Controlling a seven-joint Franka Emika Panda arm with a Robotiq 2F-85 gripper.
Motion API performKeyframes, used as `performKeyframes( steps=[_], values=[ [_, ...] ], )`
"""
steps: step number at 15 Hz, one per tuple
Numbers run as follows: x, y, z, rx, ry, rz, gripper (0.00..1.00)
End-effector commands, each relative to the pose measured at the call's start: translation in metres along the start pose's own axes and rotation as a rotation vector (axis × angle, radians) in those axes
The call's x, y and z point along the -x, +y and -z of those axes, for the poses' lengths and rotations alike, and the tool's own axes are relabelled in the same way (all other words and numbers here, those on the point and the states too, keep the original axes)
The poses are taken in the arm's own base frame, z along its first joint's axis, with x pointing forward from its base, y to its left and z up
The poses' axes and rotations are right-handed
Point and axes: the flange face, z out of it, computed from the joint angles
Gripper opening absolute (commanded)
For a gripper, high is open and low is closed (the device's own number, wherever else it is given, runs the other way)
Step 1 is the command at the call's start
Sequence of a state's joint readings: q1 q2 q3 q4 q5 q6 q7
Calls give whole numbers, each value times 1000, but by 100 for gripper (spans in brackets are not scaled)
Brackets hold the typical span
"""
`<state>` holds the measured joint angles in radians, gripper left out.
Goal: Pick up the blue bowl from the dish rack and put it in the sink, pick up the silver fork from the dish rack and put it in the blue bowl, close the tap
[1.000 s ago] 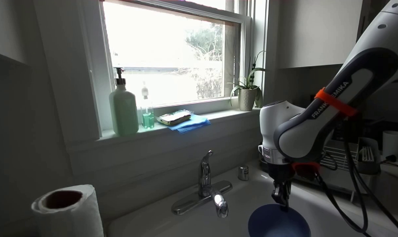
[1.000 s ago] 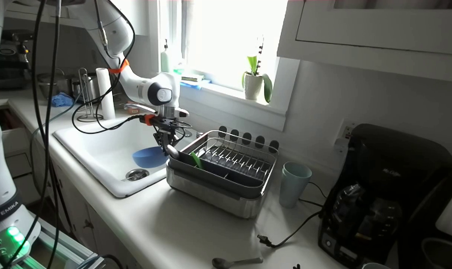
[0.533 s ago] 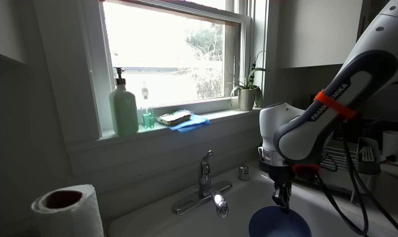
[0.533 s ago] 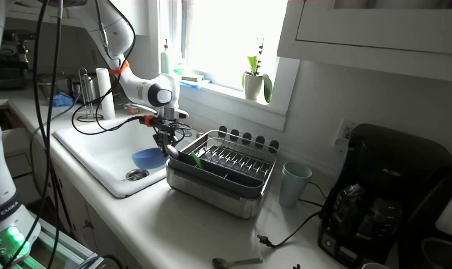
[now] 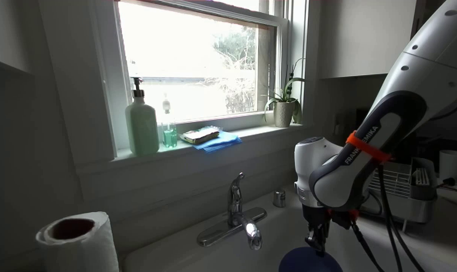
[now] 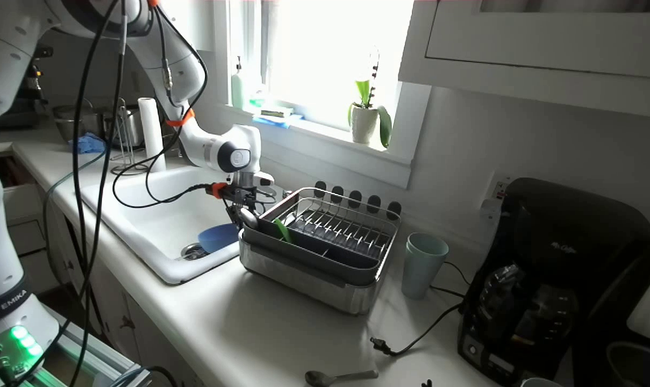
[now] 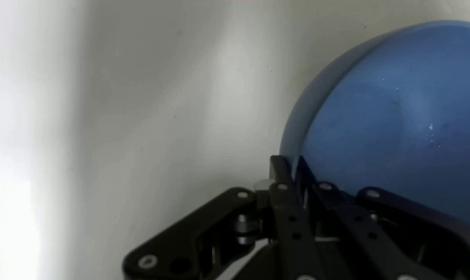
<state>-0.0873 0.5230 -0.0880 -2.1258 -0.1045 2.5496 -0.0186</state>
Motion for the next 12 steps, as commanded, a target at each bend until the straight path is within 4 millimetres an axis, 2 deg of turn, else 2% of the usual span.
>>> performKeyframes(
  steps=[1, 6, 7, 8, 12],
  values=[
    [-20, 2, -22, 25, 18, -91, 2],
    [-39, 8, -42, 70, 30, -162, 2],
    [-43, 9, -44, 83, 35, -173, 32],
    [-46, 11, -44, 90, 33, -183, 33],
    [-55, 14, -20, 70, 52, -231, 60]
  ],
)
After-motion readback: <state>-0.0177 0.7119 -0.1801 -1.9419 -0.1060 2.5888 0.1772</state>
